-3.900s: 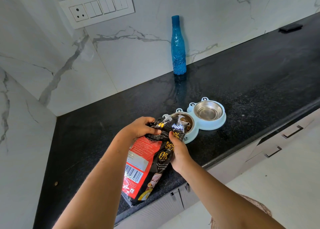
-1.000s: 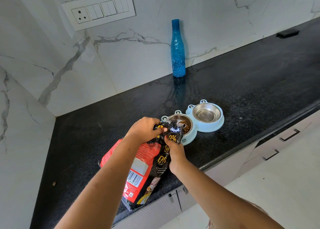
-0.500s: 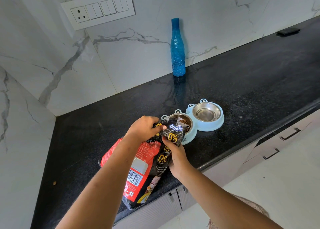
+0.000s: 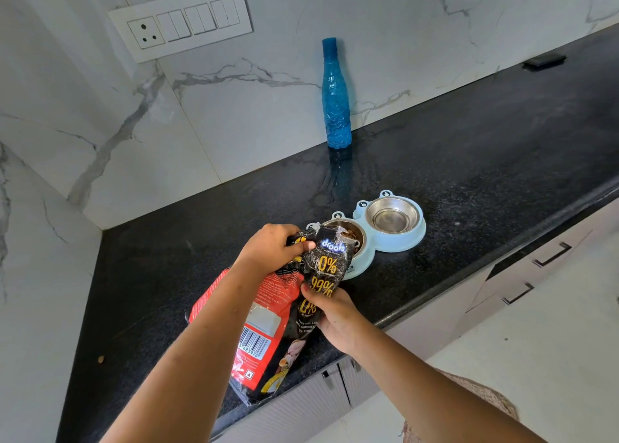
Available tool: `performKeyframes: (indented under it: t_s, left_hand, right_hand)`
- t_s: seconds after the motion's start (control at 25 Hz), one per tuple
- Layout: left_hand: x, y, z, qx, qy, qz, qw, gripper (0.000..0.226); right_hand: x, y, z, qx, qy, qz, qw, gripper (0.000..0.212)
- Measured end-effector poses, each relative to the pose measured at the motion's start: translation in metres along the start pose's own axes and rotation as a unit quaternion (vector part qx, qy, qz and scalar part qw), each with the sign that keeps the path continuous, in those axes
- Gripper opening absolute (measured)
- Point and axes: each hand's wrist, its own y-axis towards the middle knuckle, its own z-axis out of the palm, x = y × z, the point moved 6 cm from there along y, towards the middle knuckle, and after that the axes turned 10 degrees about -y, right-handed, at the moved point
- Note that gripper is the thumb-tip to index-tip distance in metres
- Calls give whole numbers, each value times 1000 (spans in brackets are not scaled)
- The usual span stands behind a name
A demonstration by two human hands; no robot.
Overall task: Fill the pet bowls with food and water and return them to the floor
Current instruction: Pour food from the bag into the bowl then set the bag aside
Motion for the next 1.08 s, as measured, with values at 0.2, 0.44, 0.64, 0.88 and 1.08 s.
performKeyframes:
  t_s: [0.2,0.44,0.64,0.88,1.08]
  left_hand:
    - [1,-1,-4,-9,-16,-1,1000,40]
    - [0,-4,-3,-2,-9,0,1000,72]
    - [2,-3,-1,12,-10,-4,1000,74]
    - [-1,-4,-1,20,-17,-6,1000,59]
    - [-3,-6,-2,8,-32,-5,999,51]
  right_hand:
    - [-1,2,0,-42,-20,-4,999,23]
    - [4,-2,0,-30,10,3,1000,17]
    - [3,-6,-2,5,43,40,998,35]
    - [7,-4,-8,26,40,88,995,47]
    - [21,2,-7,-37,53,-8,998,34]
